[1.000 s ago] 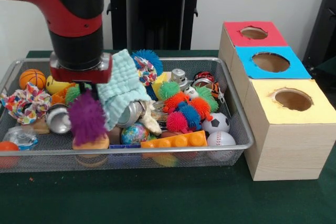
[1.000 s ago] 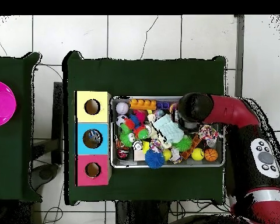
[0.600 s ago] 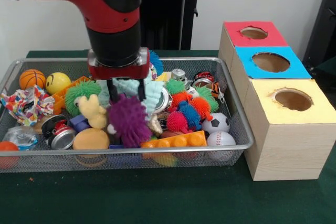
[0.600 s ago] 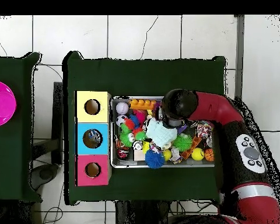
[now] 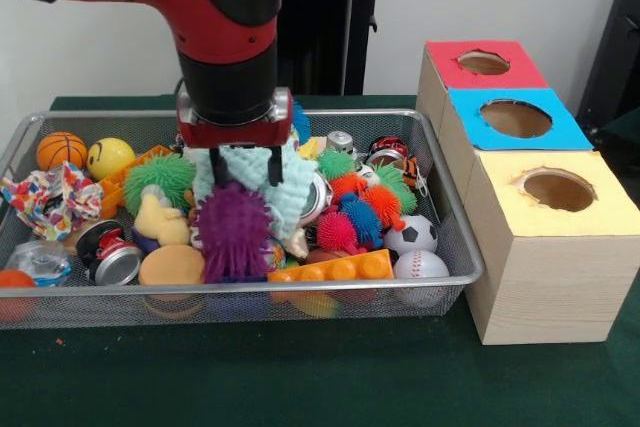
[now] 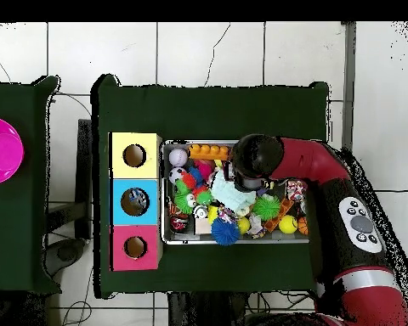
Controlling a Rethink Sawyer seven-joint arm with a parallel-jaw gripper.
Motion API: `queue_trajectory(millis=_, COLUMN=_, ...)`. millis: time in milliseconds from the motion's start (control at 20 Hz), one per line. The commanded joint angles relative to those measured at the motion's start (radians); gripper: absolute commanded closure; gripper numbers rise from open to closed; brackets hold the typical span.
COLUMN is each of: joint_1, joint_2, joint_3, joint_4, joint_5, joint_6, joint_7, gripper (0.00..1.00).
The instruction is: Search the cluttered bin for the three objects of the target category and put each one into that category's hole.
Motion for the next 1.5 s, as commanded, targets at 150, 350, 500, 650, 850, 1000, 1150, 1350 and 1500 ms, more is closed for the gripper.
queue_trajectory(millis=150, joint_1=-0.055, joint_2=0.025, joint_3=-0.058, joint_4=0.035, joint_5=-0.143, joint_6=0.015, joint_7=-0.173, gripper=0.00)
queue_trajectory(millis=350, joint_1=-0.100, joint_2=0.022, joint_3=-0.044, joint_4=0.014, joint_5=-0.207, joint_6=0.016, joint_7=-0.252, gripper=0.00)
queue_trajectory(millis=500, joint_1=-0.127, joint_2=0.022, joint_3=-0.023, joint_4=-0.008, joint_5=-0.236, joint_6=0.028, joint_7=-0.286, gripper=0.00)
queue_trajectory(millis=650, joint_1=-0.145, joint_2=0.019, joint_3=0.001, joint_4=-0.033, joint_5=-0.251, joint_6=0.066, joint_7=-0.313, gripper=0.00)
queue_trajectory(millis=850, joint_1=-0.162, joint_2=0.040, joint_3=0.029, joint_4=-0.045, joint_5=-0.281, joint_6=0.038, joint_7=-0.313, gripper=0.00)
queue_trajectory(millis=1000, joint_1=-0.173, joint_2=0.073, joint_3=0.043, joint_4=-0.056, joint_5=-0.308, joint_6=-0.005, joint_7=-0.306, gripper=0.00)
queue_trajectory(millis=1150, joint_1=-0.188, joint_2=0.116, joint_3=0.055, joint_4=-0.062, joint_5=-0.339, joint_6=-0.075, joint_7=-0.289, gripper=0.00)
queue_trajectory(millis=1350, joint_1=-0.199, joint_2=0.168, joint_3=0.061, joint_4=-0.077, joint_5=-0.390, joint_6=-0.170, joint_7=-0.268, gripper=0.00)
queue_trajectory(millis=1500, joint_1=-0.206, joint_2=0.190, joint_3=0.069, joint_4=-0.095, joint_5=-0.416, joint_6=-0.197, joint_7=-0.285, gripper=0.00)
